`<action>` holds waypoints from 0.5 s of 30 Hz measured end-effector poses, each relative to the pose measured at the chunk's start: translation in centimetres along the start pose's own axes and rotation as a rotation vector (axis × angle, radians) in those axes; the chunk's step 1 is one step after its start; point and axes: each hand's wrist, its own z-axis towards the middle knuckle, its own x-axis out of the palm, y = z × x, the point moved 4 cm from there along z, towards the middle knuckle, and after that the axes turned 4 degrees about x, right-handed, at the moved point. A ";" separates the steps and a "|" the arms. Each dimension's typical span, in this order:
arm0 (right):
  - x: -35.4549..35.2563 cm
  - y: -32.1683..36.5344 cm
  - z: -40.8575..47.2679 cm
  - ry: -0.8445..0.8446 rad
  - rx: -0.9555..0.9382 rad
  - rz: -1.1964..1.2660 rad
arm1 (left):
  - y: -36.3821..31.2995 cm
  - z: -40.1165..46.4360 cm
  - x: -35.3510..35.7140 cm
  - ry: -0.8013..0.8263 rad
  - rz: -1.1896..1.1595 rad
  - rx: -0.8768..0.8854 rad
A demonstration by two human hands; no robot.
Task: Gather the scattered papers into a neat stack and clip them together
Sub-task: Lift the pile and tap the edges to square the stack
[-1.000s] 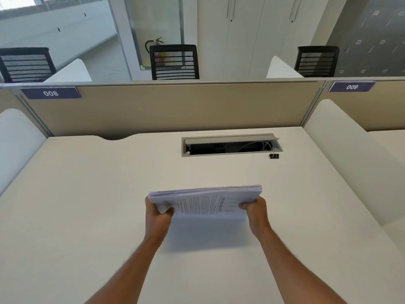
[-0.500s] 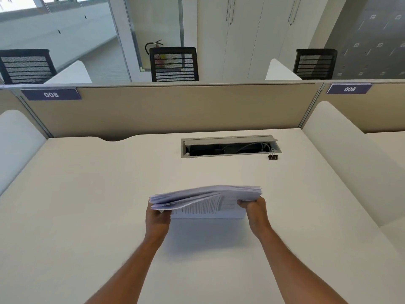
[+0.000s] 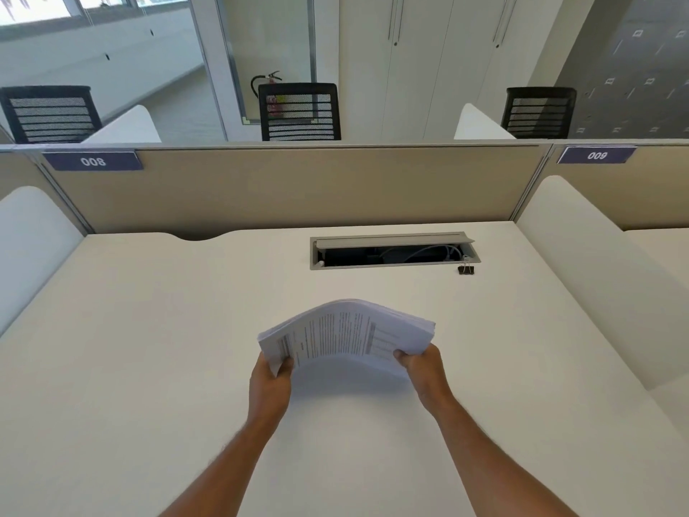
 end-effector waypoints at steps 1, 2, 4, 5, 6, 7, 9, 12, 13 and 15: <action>0.1 -0.1 -0.1 -0.001 0.000 -0.017 | 0.6 -0.2 0.1 0.013 0.000 -0.021; 0.2 -0.1 -0.2 0.002 -0.005 -0.037 | 1.0 -0.3 0.1 0.023 0.008 -0.043; 0.2 0.0 -0.2 0.019 -0.025 -0.094 | 1.1 -0.5 0.1 0.031 0.023 -0.068; 0.0 0.0 -0.2 0.022 -0.036 -0.136 | 1.0 -0.4 0.0 0.024 0.029 -0.071; -0.2 0.1 0.0 0.024 -0.044 -0.180 | 0.7 -0.3 -0.2 0.010 0.040 -0.071; -0.6 0.2 0.3 0.029 -0.044 -0.227 | 0.5 0.1 -0.5 -0.005 0.048 -0.063; -1.1 0.7 0.7 0.072 -0.019 -0.280 | -0.5 1.1 -1.4 -0.024 0.090 -0.040; -1.1 1.4 0.7 0.186 0.155 -0.157 | -2.0 3.0 -2.7 -0.040 0.120 -0.015; -1.0 1.5 0.6 0.200 0.231 -0.091 | -2.4 3.6 -3.1 -0.057 0.093 -0.020; -0.6 1.2 0.5 0.190 0.344 0.040 | -2.8 4.2 -3.8 -0.125 0.006 -0.056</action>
